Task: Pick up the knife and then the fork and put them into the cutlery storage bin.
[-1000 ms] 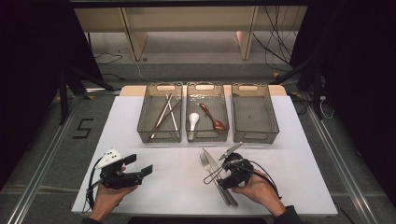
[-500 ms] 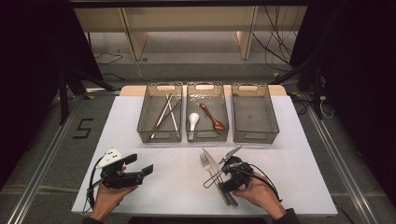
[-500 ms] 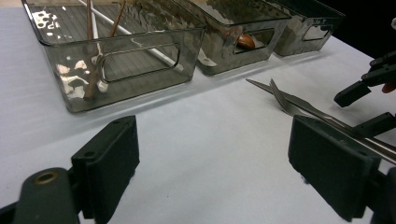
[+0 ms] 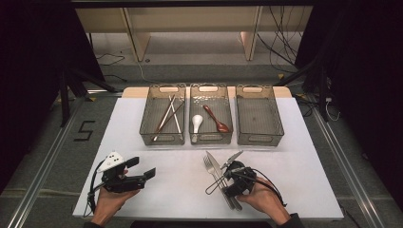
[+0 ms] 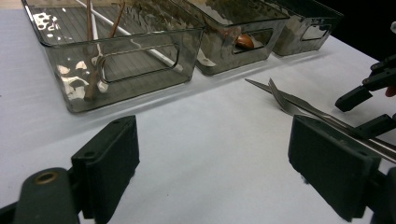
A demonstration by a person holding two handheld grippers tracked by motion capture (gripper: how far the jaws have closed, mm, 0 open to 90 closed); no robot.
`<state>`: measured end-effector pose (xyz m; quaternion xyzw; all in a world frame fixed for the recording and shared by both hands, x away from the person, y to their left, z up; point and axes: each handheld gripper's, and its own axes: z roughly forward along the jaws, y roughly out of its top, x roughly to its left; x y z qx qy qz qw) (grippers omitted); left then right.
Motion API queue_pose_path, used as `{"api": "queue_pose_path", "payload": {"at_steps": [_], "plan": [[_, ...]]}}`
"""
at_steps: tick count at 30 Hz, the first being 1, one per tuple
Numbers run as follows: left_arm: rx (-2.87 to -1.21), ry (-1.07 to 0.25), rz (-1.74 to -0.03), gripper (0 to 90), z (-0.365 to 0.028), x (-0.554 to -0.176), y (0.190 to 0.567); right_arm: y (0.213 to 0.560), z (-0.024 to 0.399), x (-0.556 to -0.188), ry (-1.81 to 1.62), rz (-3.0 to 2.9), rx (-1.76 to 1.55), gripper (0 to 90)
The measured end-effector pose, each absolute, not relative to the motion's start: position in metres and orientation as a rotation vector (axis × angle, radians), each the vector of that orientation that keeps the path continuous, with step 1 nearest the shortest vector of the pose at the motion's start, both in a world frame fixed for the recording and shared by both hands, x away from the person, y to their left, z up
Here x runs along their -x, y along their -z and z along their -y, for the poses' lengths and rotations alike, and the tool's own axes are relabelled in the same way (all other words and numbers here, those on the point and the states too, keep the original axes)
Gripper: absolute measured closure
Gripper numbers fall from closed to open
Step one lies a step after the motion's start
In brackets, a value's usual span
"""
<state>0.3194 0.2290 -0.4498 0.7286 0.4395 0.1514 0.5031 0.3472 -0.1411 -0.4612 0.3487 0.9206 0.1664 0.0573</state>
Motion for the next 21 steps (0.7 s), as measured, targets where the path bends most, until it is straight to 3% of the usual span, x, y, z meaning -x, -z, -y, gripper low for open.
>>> {"api": "queue_pose_path", "payload": {"at_steps": [21], "plan": [[-1.771, -0.367, -1.055, 15.9, -0.227, -0.32, 0.451, 0.458, 0.153, -0.359, -0.373, -2.836, -1.083, 70.1]]}}
